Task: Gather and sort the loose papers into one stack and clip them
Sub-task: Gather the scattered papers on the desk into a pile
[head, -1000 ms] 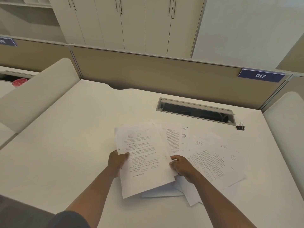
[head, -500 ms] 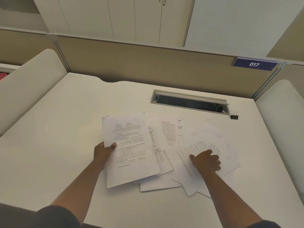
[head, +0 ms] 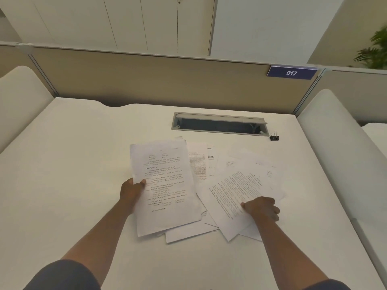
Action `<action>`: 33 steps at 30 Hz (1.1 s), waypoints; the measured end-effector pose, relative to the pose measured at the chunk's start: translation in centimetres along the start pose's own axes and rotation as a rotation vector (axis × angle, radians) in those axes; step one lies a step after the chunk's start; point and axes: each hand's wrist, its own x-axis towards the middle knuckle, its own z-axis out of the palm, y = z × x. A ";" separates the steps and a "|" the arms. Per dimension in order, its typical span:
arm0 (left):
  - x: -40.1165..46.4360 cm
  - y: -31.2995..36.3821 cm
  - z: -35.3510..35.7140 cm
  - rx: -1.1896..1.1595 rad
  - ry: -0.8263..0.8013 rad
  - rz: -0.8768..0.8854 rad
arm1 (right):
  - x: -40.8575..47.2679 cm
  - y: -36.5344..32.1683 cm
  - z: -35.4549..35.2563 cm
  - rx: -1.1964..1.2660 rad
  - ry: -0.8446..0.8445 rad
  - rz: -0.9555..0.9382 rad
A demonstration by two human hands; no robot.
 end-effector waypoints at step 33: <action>-4.1 2.7 6.7 -0.182 -0.261 -0.082 | -2.1 -3.5 -1.7 0.465 -0.326 -0.794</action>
